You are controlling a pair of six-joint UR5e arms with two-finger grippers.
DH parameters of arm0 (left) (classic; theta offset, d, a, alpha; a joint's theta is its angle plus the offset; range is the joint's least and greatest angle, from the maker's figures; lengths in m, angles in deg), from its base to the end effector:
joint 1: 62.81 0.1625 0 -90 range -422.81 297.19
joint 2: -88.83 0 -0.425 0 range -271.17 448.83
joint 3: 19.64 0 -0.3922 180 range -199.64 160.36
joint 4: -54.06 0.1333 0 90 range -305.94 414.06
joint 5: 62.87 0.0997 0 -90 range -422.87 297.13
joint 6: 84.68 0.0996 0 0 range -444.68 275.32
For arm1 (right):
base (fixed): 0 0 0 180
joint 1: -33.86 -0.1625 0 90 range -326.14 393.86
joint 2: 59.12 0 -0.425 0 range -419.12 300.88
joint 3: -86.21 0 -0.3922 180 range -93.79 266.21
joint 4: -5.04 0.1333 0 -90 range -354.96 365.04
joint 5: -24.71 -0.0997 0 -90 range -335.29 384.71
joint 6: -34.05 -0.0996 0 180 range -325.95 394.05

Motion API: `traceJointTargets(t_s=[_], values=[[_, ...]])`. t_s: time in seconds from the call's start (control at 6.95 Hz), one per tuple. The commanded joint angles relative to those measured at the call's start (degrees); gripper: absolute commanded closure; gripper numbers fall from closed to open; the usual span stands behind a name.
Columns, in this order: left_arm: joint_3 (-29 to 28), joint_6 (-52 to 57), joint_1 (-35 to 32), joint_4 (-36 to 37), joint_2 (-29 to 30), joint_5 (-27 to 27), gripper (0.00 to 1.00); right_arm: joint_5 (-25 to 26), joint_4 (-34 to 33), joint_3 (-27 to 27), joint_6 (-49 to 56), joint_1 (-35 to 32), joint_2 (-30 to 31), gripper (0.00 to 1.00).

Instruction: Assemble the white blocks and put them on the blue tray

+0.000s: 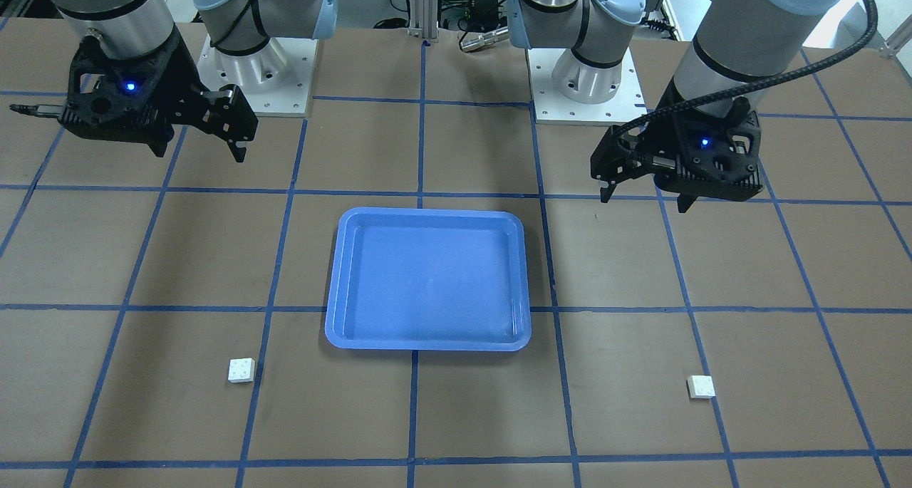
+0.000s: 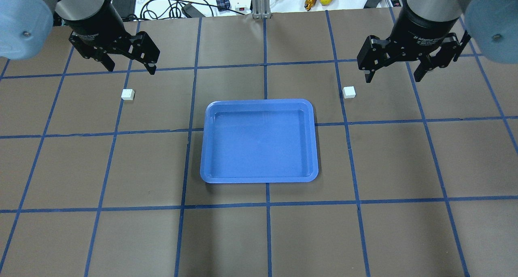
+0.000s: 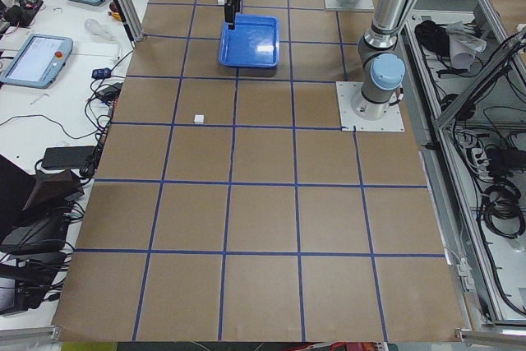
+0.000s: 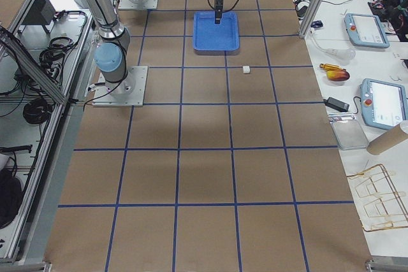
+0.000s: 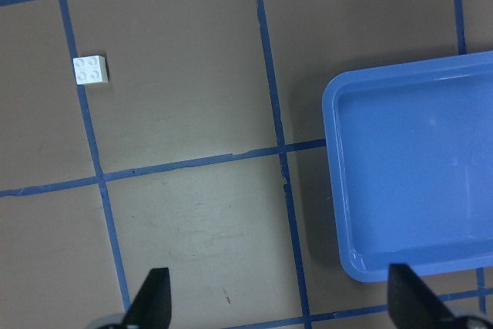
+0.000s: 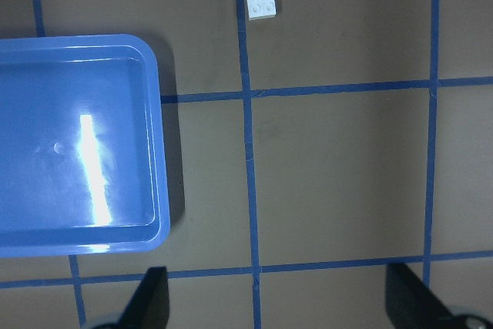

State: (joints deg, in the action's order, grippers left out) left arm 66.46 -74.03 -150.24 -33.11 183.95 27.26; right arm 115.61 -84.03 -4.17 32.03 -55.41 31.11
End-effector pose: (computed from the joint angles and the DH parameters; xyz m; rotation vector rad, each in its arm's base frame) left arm -0.1091 -0.5379 0.4807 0.2209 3.1280 -0.0434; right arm 0.1255 -0.4899 0.4850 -0.0748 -3.1246 -0.0292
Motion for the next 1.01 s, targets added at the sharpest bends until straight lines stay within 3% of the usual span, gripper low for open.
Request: traceJointTargets(t_s=[0.0,0.29,0.43,0.58,0.72,0.86], values=[[-0.2,0.7,0.1,1.6,0.8,0.4,0.0,-0.5,-0.1,-0.1,0.0,0.0,-2.2,0.0],[-2.1,0.3,0.8,3.6,4.2,0.4,0.0,-0.5,-0.4,-0.1,0.6,0.2,-3.1,0.0],[-5.6,0.3,1.0,5.1,8.7,0.5,0.0,-0.8,-0.3,-0.1,2.9,0.7,-3.1,0.0],[-9.7,0.3,2.9,6.6,14.7,0.5,0.0,-5.7,-0.5,0.0,8.3,2.3,-3.7,0.0],[-12.9,0.7,5.1,8.8,20.0,0.4,0.0,-9.6,-1.1,0.1,18.1,4.8,-4.4,0.0],[-14.5,1.3,7.6,11.7,24.8,0.4,0.0,-9.2,-5.7,-0.1,32.6,7.3,-5.8,0.0]])
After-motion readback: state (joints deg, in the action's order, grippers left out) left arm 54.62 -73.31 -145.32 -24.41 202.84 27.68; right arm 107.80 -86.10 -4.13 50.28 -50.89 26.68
